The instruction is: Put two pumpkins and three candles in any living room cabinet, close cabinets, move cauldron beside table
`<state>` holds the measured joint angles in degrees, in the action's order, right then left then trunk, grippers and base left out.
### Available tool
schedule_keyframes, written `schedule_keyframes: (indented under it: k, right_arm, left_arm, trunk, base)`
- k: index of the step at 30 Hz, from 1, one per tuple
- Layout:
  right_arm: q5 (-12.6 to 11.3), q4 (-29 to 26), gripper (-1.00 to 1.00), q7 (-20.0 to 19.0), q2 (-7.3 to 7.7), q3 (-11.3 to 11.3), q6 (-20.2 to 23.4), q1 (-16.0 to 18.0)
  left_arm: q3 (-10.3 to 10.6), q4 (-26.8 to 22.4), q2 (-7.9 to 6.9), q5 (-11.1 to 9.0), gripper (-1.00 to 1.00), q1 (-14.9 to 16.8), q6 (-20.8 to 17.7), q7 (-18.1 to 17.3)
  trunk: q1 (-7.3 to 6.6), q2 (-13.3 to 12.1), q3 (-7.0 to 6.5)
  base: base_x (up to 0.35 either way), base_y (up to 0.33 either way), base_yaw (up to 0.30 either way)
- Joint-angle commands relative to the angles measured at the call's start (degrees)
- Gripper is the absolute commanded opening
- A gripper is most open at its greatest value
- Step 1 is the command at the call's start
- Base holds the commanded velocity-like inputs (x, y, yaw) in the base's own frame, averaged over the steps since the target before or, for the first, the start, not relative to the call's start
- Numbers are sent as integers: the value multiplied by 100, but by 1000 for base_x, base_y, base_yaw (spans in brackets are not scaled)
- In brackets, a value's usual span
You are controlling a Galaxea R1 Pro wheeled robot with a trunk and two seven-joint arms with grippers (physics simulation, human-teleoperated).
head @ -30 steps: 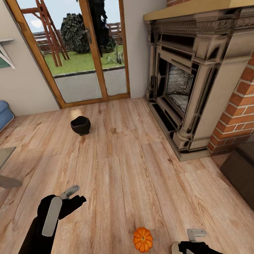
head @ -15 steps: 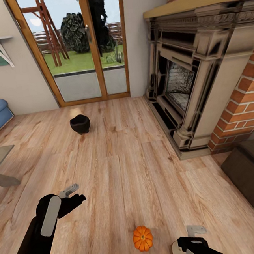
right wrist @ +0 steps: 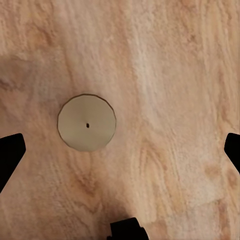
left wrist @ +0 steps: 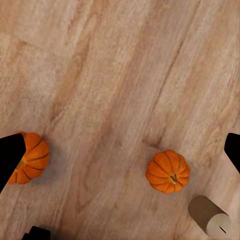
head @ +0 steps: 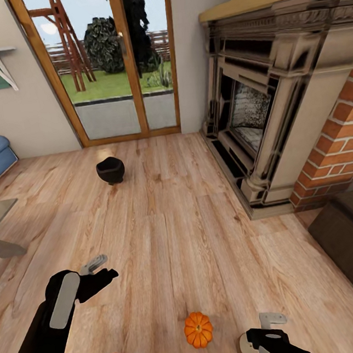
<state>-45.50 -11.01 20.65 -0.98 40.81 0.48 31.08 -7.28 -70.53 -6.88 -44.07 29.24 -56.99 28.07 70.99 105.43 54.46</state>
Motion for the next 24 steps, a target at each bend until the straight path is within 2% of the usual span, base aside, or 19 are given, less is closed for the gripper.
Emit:
schedule_keyframes:
  k: [1, 24]
  right_arm:
    - [-45, -7, 100, 31, 2, 47, 5, 4]
    - [-47, -7, 100, 22, 2, 50, 7, 4]
  left_arm:
    - [-2, -5, -12, -63, 100, 0, -14, 54]
    - [6, -13, -24, -66, 100, -6, -14, 50]
  trunk:
    - [22, 44, 23]
    - [527, 966, 436]
  base:
    - [0, 0, 0]
    - [0, 0, 0]
